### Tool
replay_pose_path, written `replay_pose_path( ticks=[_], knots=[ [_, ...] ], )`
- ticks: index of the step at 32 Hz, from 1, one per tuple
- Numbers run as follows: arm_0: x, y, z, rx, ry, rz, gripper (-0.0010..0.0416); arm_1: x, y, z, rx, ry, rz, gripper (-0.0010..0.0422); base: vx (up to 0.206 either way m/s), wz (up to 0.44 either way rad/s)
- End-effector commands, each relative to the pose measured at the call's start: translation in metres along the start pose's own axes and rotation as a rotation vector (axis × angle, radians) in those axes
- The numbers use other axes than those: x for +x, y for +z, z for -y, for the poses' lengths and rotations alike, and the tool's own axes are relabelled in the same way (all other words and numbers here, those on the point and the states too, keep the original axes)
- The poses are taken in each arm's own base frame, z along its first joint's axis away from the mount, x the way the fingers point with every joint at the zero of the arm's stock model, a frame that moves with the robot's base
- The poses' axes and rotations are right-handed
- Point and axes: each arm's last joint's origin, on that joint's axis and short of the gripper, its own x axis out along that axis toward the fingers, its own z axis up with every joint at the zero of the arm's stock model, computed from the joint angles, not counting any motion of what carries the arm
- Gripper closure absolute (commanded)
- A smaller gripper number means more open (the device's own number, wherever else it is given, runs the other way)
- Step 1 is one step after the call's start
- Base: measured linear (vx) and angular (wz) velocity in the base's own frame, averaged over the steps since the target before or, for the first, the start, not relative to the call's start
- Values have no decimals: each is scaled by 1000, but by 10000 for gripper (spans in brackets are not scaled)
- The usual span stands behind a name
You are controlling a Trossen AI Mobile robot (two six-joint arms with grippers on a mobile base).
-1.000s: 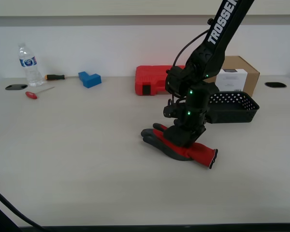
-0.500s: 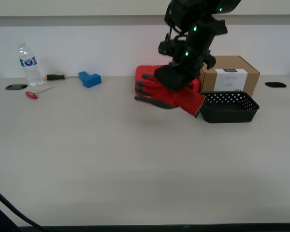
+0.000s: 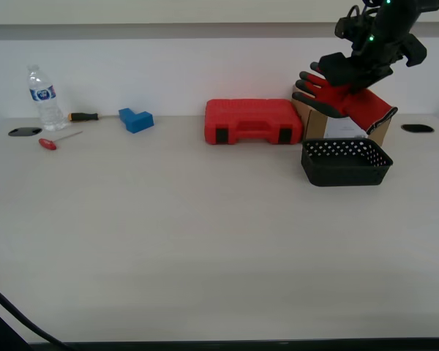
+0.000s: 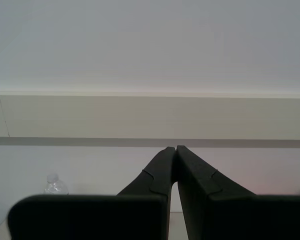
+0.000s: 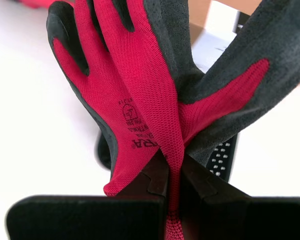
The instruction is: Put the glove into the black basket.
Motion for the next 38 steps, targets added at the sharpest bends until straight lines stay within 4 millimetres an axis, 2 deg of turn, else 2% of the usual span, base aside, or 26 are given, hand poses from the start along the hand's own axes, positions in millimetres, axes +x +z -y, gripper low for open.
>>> replay_pose_path(
  ticks=[1,5,8,14,22,25,27,30,31,33,36,38],
  knots=[
    [17,-4,13,26,-5,2,407,0,1,0,0,1,5,412,0,0],
    [49,-17,19,45,20,-55,407,0,0,0,0,1,3,412,0,0],
    [79,-28,16,46,25,-72,407,0,0,0,0,1,2,412,0,0],
    [119,-33,12,-6,47,-123,407,0,0,0,0,1,1,412,0,0],
    [117,-15,19,14,43,-107,403,0,0,0,0,1,1,412,0,0],
    [116,-16,22,21,41,-113,380,0,0,0,0,1,1,412,0,0],
    [116,-17,24,23,41,-125,318,0,0,0,0,0,1,412,0,0],
    [116,-18,24,24,41,-125,279,0,0,0,0,1,1,412,0,0],
    [116,-18,24,15,41,-125,249,0,0,0,0,1,1,412,0,0],
    [117,-17,24,-11,43,-122,228,0,0,0,0,1,1,412,0,0],
    [111,-11,25,-16,72,-83,219,0,0,0,0,0,1,412,0,0],
    [94,0,27,-11,102,-24,241,0,0,0,0,1,1,412,0,0]
  ],
)
